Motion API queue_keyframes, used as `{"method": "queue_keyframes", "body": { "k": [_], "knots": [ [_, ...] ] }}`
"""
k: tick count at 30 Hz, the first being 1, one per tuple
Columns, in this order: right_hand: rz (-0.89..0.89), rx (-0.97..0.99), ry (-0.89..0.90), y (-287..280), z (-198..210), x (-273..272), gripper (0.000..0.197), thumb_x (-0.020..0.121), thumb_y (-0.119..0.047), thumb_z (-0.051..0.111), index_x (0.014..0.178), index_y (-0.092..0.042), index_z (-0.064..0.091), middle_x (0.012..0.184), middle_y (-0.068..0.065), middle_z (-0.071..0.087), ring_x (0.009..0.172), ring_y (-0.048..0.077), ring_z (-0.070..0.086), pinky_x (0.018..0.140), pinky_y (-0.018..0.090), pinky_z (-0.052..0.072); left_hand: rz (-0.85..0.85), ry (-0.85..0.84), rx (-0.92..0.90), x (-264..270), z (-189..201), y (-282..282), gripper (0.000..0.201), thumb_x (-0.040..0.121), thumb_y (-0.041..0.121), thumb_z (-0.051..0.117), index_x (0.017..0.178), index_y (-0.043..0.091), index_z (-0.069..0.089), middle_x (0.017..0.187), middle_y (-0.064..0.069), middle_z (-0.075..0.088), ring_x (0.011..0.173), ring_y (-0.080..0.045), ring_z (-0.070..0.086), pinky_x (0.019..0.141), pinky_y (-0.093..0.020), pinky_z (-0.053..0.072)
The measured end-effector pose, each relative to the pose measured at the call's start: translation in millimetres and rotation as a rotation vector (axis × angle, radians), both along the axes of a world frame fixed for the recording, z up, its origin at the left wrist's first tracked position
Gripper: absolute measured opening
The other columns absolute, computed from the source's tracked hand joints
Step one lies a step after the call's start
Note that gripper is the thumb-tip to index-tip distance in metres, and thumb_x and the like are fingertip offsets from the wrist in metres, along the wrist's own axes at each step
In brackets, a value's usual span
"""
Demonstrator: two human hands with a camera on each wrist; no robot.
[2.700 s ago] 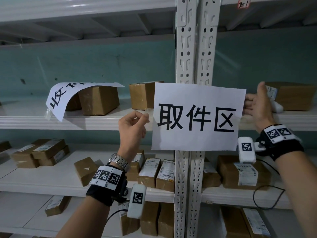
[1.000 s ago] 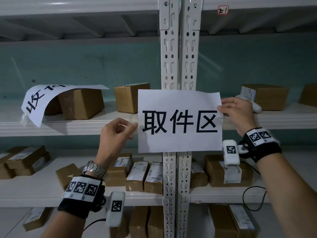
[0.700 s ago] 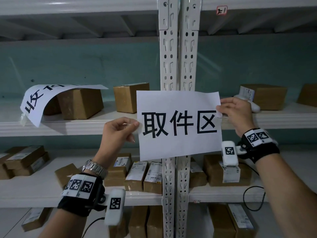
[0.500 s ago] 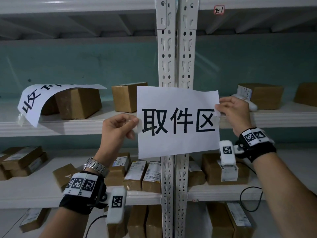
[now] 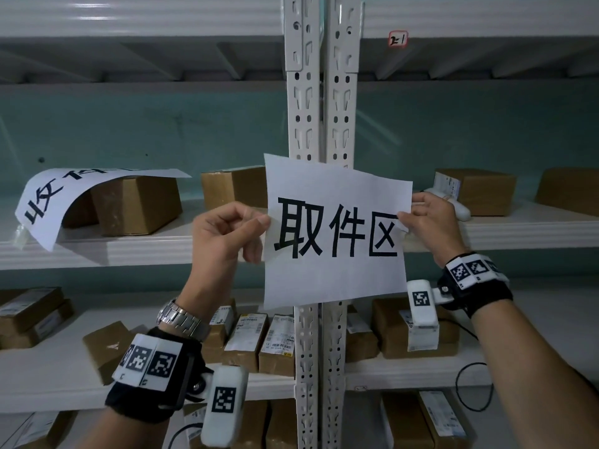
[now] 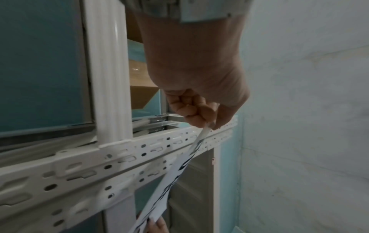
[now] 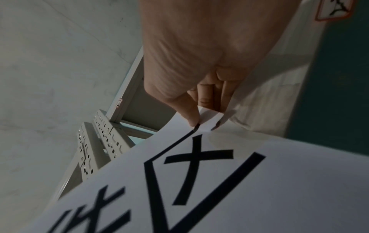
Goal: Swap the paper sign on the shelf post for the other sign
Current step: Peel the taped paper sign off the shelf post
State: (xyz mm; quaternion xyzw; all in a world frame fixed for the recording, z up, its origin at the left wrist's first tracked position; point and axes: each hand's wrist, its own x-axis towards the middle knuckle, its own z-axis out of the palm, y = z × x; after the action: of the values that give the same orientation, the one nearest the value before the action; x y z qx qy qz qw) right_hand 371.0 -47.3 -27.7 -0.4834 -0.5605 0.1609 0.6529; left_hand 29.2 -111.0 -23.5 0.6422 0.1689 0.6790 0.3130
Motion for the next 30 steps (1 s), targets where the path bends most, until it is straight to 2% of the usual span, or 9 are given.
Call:
{"method": "queue_keyframes", "body": {
  "k": [4, 7, 11, 15, 17, 19, 21, 24, 30],
  "knots": [
    [0.008, -0.032, -0.020, -3.2, 0.4, 11.7, 0.034, 0.085, 0.008, 0.070, 0.114, -0.007, 0.060, 0.084, 0.002, 0.075, 0.069, 0.002, 0.071, 0.066, 0.022, 0.054, -0.039, 0.034, 0.054, 6.8, 11.3, -9.9, 0.018, 0.084, 0.004, 0.071, 0.075, -0.009, 0.062, 0.046, -0.001, 0.056, 0.035, -0.011, 0.046, 0.046, -0.022, 0.042],
    [0.047, -0.075, -0.059, -6.2, -0.4, 17.5, 0.039, 0.083, 0.010, 0.072, 0.114, -0.009, 0.059, 0.075, -0.005, 0.077, 0.073, 0.004, 0.072, 0.068, 0.022, 0.054, -0.064, 0.031, 0.065, 13.6, 17.2, -13.7, 0.027, 0.083, 0.006, 0.072, 0.076, -0.016, 0.058, 0.045, -0.002, 0.055, 0.033, -0.012, 0.045, 0.043, -0.023, 0.040],
    [0.106, -0.106, -0.104, -11.4, 0.8, 18.4, 0.045, 0.083, 0.011, 0.072, 0.121, -0.011, 0.060, 0.105, 0.007, 0.076, 0.097, 0.019, 0.072, 0.086, 0.033, 0.055, -0.121, 0.028, 0.084, 21.1, 22.8, -15.7, 0.028, 0.084, 0.003, 0.076, 0.072, -0.013, 0.056, 0.046, -0.005, 0.054, 0.033, -0.011, 0.044, 0.041, -0.021, 0.039],
    [0.148, -0.125, -0.103, -14.1, 1.0, 20.9, 0.050, 0.083, 0.012, 0.072, 0.125, -0.012, 0.058, 0.110, 0.006, 0.075, 0.100, 0.018, 0.072, 0.083, 0.027, 0.058, -0.177, 0.000, 0.090, 26.1, 25.9, -16.5, 0.039, 0.080, 0.010, 0.074, 0.074, -0.021, 0.051, 0.046, -0.009, 0.051, 0.033, -0.011, 0.043, 0.041, -0.019, 0.039],
    [0.163, -0.144, -0.110, -14.2, 1.3, 22.4, 0.052, 0.082, 0.012, 0.073, 0.127, -0.008, 0.057, 0.111, 0.008, 0.075, 0.102, 0.019, 0.072, 0.088, 0.032, 0.057, -0.183, 0.003, 0.093, 28.1, 27.4, -17.6, 0.037, 0.080, 0.009, 0.074, 0.073, -0.019, 0.052, 0.045, -0.004, 0.052, 0.032, -0.010, 0.043, 0.041, -0.018, 0.039],
    [0.169, -0.156, -0.110, -14.3, 2.0, 23.6, 0.052, 0.082, 0.012, 0.073, 0.127, -0.005, 0.055, 0.111, 0.010, 0.075, 0.102, 0.022, 0.071, 0.091, 0.037, 0.056, -0.177, 0.017, 0.096, 29.5, 28.4, -18.9, 0.025, 0.083, 0.004, 0.073, 0.072, -0.012, 0.056, 0.043, 0.000, 0.052, 0.032, -0.011, 0.042, 0.041, -0.017, 0.039],
    [0.179, -0.157, -0.102, -15.4, 2.5, 23.7, 0.050, 0.082, 0.016, 0.070, 0.125, -0.004, 0.054, 0.108, 0.009, 0.075, 0.097, 0.020, 0.072, 0.085, 0.032, 0.058, -0.178, 0.020, 0.096, 30.5, 29.2, -19.7, 0.019, 0.084, 0.000, 0.070, 0.072, -0.007, 0.058, 0.042, 0.001, 0.052, 0.032, -0.012, 0.041, 0.042, -0.019, 0.039],
    [0.186, -0.148, -0.091, -16.4, 1.7, 23.0, 0.046, 0.083, 0.021, 0.065, 0.118, -0.008, 0.055, 0.098, 0.003, 0.075, 0.084, 0.009, 0.074, 0.073, 0.023, 0.059, -0.182, 0.018, 0.101, 32.1, 30.1, -19.6, 0.022, 0.083, 0.005, 0.071, 0.071, -0.007, 0.056, 0.043, 0.004, 0.052, 0.032, -0.012, 0.041, 0.042, -0.020, 0.038],
    [0.197, -0.142, -0.085, -15.7, 2.6, 26.1, 0.040, 0.086, 0.021, 0.060, 0.115, -0.005, 0.055, 0.087, 0.000, 0.076, 0.075, 0.006, 0.074, 0.064, 0.020, 0.056, -0.200, 0.011, 0.121, 32.6, 28.6, -16.6, 0.021, 0.082, 0.008, 0.071, 0.073, -0.005, 0.058, 0.045, 0.005, 0.055, 0.033, -0.009, 0.043, 0.042, -0.020, 0.039]
  ]
}}
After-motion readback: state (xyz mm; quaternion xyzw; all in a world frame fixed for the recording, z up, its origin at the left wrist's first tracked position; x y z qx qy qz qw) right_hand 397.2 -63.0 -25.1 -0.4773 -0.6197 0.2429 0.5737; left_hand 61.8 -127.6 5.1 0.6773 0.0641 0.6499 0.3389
